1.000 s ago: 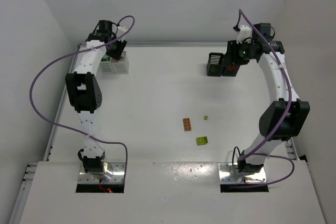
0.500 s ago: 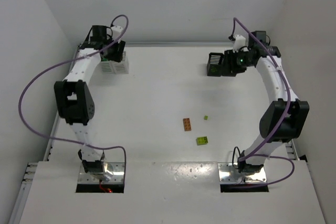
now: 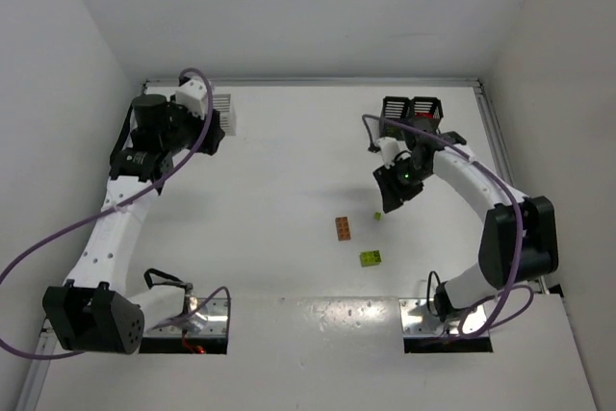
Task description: Sort the legos into containers by color
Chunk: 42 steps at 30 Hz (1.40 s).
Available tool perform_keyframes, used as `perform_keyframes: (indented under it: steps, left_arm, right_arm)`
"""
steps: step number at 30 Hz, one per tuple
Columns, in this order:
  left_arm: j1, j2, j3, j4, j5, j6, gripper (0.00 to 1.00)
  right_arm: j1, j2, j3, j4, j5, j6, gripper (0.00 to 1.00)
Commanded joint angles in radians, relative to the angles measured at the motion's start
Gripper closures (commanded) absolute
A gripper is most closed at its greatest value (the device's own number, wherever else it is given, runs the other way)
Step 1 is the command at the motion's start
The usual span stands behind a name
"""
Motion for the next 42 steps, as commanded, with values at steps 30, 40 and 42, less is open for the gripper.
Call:
perform_keyframes:
  steps: [30,40,42]
  left_arm:
    - [-0.004,-0.086,-0.106,-0.064,0.111,-0.031,0.35]
    - [-0.004,-0.086,-0.106,-0.054,0.122,-0.051,0.35]
    - [-0.004,-0.086,-0.106,-0.045,0.122,-0.051,0.35]
  right_arm:
    - [0.198,0.311,0.096,0.135,0.253,0.050,0.46]
    - [0.208,0.340,0.067,0.144,0.262,0.041,0.49]
    - [0.208,0.340,0.057,0.162,0.273,0.041,0.50]
